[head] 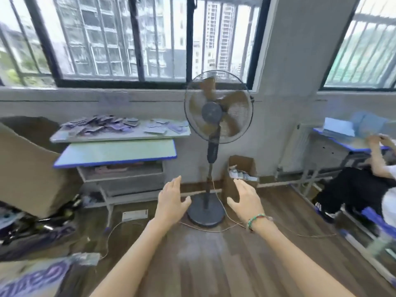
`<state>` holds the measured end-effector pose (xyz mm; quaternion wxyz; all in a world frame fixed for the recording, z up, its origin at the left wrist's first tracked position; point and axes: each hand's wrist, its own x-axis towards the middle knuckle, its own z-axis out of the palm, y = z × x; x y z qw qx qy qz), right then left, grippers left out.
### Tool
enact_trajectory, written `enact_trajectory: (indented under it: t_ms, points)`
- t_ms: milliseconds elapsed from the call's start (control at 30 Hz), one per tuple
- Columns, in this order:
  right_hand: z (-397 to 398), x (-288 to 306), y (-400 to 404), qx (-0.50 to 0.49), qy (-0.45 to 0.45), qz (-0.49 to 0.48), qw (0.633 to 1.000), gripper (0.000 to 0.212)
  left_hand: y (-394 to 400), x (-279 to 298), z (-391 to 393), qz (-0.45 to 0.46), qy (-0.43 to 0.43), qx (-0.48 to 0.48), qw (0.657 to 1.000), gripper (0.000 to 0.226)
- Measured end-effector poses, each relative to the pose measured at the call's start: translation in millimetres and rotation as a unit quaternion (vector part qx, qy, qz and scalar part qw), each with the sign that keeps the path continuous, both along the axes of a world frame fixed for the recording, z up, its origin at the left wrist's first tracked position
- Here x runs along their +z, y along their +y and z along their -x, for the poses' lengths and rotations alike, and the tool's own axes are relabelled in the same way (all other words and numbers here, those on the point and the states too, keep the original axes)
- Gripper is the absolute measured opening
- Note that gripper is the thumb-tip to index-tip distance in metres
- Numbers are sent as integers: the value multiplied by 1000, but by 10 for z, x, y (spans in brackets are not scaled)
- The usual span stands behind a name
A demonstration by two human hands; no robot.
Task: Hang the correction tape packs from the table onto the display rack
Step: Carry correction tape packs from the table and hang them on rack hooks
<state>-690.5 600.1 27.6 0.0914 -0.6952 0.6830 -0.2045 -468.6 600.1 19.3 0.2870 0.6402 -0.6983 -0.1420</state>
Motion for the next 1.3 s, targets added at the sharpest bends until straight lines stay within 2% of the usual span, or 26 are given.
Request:
enact_trajectory:
  t_ms: [267, 533, 667, 1000, 1300]
  points:
    - [-910, -57, -1435, 102, 6, -1, 995, 66, -908, -140, -899, -27, 14, 100, 994, 71]
    - [-1475, -1, -3014, 139, -6, -12, 990, 64, -2187, 28, -1539, -26, 7, 164, 986, 70]
    - [-1769, -73, -3529, 157, 16, -34, 987, 62, -2614, -65, -1798, -48, 11, 186, 981, 71]
    - [-2473, -329, -4999, 126, 25, -78, 989, 64, -4251, -249, -2617, -69, -11, 177, 982, 70]
    - [-2770, -388, -6057, 58, 26, -80, 995, 53, -5634, -327, -2981, -82, -30, 88, 992, 74]
